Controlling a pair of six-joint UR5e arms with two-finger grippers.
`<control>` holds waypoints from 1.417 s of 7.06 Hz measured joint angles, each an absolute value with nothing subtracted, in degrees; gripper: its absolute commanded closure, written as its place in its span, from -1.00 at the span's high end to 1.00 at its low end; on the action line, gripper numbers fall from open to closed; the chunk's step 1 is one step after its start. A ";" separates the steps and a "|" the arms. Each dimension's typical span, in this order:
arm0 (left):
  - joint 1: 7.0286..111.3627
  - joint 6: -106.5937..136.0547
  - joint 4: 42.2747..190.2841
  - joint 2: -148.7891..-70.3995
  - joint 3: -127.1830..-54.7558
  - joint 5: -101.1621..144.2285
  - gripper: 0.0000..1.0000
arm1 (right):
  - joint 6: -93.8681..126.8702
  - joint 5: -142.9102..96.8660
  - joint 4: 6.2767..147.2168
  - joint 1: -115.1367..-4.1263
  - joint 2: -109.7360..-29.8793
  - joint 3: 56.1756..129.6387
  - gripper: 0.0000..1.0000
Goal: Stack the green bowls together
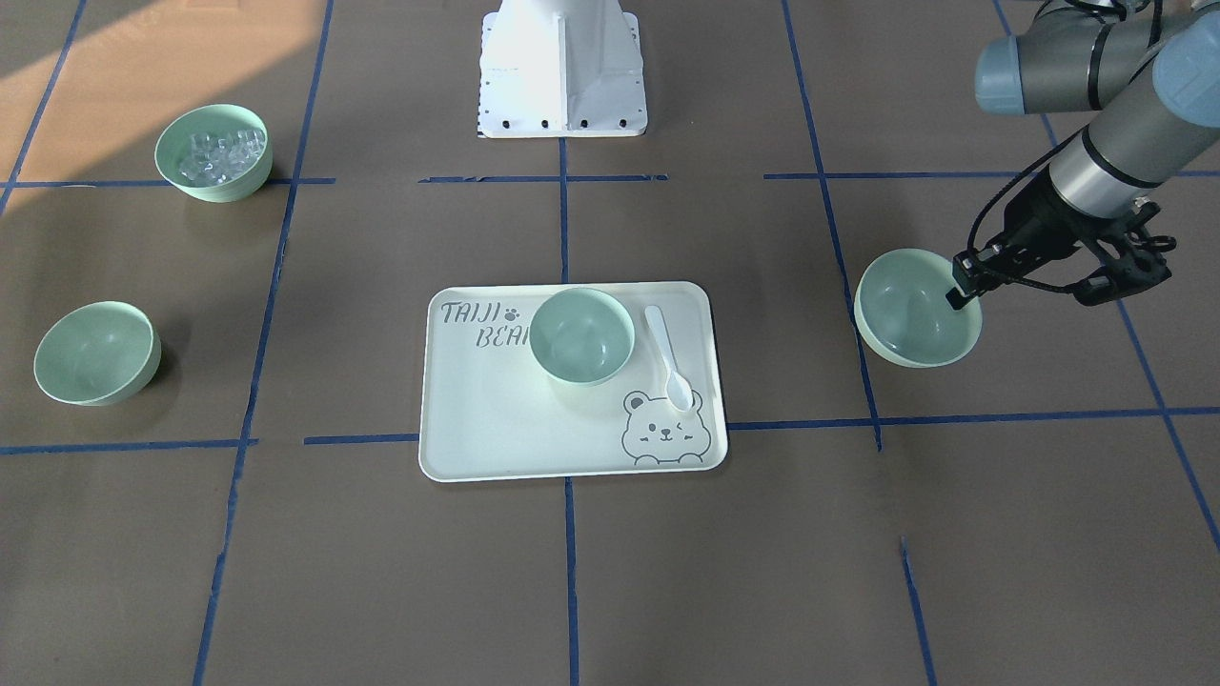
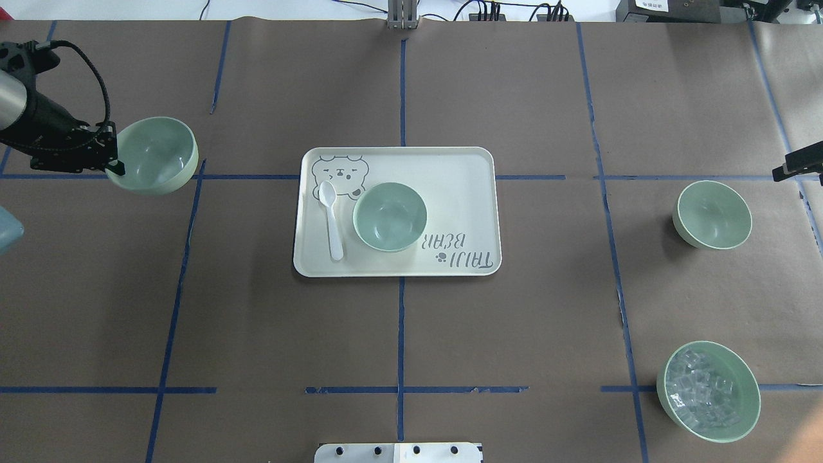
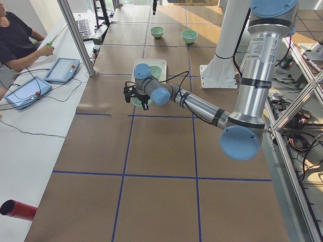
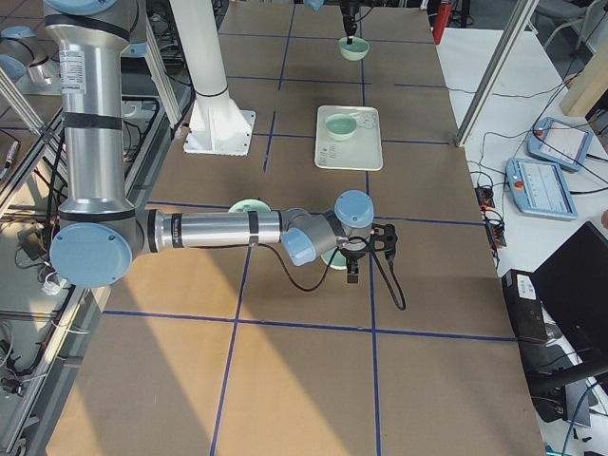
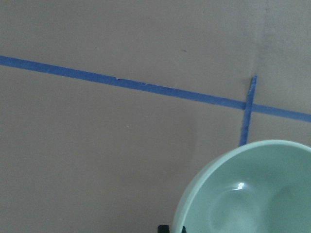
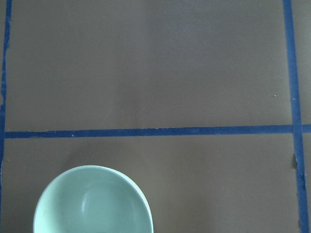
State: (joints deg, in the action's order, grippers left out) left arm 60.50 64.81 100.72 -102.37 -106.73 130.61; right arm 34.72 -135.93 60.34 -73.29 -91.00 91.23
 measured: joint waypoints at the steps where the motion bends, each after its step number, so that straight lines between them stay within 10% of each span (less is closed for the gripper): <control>1: 60.98 66.68 98.66 -104.12 -107.47 130.61 -1.00 | 37.43 -134.32 55.61 -70.76 -91.19 89.39 1.00; 3: 61.15 71.06 97.45 -106.40 -108.00 130.60 -1.00 | 39.95 -131.75 50.43 -66.91 -91.51 86.87 0.93; 7: 60.85 74.86 97.29 -108.65 -107.83 130.51 -1.00 | 40.60 -129.90 48.38 -63.02 -92.45 85.42 -1.00; 10: 58.29 80.15 97.33 -110.93 -107.79 129.82 -1.00 | 40.52 -130.52 48.36 -62.55 -91.80 85.44 -1.00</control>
